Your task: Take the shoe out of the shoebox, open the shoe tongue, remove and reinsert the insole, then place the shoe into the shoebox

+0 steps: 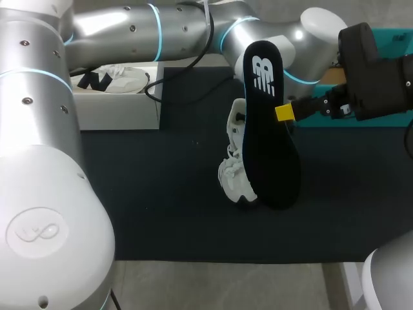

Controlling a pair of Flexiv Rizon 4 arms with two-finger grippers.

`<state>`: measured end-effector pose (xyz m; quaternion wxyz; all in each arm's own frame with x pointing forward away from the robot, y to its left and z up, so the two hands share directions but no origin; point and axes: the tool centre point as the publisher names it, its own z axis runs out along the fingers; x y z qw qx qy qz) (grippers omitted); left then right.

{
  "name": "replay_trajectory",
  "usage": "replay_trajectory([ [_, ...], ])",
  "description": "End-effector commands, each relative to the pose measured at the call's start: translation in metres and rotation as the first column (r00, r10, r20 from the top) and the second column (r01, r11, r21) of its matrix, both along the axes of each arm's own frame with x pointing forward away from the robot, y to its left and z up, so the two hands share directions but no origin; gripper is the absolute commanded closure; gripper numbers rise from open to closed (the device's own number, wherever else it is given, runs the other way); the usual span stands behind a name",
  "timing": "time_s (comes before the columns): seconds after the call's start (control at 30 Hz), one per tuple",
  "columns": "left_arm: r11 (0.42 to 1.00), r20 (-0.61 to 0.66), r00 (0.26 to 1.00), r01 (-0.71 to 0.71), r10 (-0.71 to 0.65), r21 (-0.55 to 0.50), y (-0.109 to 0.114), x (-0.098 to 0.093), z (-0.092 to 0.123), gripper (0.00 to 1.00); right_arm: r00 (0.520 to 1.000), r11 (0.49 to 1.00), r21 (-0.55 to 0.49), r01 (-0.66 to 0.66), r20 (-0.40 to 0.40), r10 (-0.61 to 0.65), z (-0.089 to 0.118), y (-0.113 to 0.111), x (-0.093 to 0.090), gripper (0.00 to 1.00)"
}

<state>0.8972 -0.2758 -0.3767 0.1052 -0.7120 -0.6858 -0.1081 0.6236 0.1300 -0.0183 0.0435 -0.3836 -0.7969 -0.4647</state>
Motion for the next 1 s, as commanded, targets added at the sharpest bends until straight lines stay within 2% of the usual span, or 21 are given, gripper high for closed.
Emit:
replay_trajectory([
  [0.03,1.0,0.007,1.0,-0.001,0.001,-0.02,0.004,0.002,-0.001,1.0,1.0,1.0,-0.003,-0.001,-0.004,0.001,0.0,0.004,0.004,1.0],
  [0.3,1.0,0.038,0.999,-0.002,0.001,0.011,0.005,0.003,0.004,1.0,1.0,1.0,-0.003,-0.001,-0.004,0.001,0.0,0.004,0.004,1.0],
  [0.43,0.999,0.031,1.0,0.001,-0.002,0.033,-0.003,0.015,0.012,1.0,1.0,1.0,-0.003,-0.001,-0.004,0.001,0.0,0.004,0.004,1.0],
  [0.63,0.998,0.002,1.0,0.016,-0.016,0.059,-0.005,0.024,0.005,1.0,1.0,1.0,-0.003,-0.001,-0.004,0.001,0.0,0.004,0.004,1.0],
  [1.0,0.998,-0.017,0.999,0.033,-0.032,0.061,-0.004,0.019,-0.005,1.0,1.0,1.0,-0.003,-0.001,-0.004,0.001,0.0,0.004,0.004,1.0],
])
